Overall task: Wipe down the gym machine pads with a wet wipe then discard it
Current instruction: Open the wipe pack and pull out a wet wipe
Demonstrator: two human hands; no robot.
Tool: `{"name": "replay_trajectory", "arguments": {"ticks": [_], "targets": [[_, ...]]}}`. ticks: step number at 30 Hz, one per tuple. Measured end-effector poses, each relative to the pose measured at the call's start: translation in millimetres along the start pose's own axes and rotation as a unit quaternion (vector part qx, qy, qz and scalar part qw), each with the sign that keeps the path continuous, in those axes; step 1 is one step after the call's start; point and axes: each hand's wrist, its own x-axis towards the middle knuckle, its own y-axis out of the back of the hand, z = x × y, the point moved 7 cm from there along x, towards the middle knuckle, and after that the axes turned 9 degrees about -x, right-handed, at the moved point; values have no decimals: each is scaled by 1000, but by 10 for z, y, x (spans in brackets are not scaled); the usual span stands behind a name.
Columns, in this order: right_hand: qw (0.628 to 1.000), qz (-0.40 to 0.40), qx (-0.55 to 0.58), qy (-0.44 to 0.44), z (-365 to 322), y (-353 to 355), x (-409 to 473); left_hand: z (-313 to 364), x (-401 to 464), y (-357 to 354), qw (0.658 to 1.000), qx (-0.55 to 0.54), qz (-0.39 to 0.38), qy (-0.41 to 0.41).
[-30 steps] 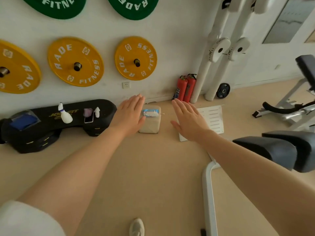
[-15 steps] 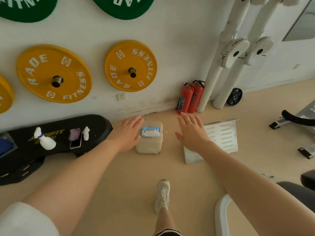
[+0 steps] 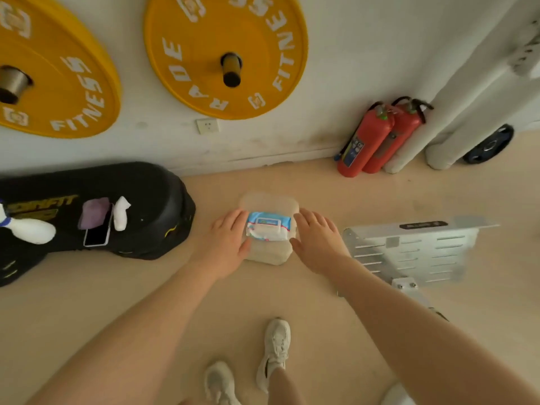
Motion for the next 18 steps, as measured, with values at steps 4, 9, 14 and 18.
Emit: {"name": "replay_trajectory", "arguments": {"ticks": [4,9,14,18], "targets": [[999,-14,30,-6,102,-852,622,-386,630,-731,999,-42,-6,11],[997,3,67,-32,223,-1959,1504,-916,1444,-1861,997,-81,-11,-10],[998,36,51,7,137,-2893,2246,-1468,2032,-2886,995,-95,-15,1],[999,21,20,33,122,-3411,2472,-1677,2155,-3266,989,-146,34,15]]}}
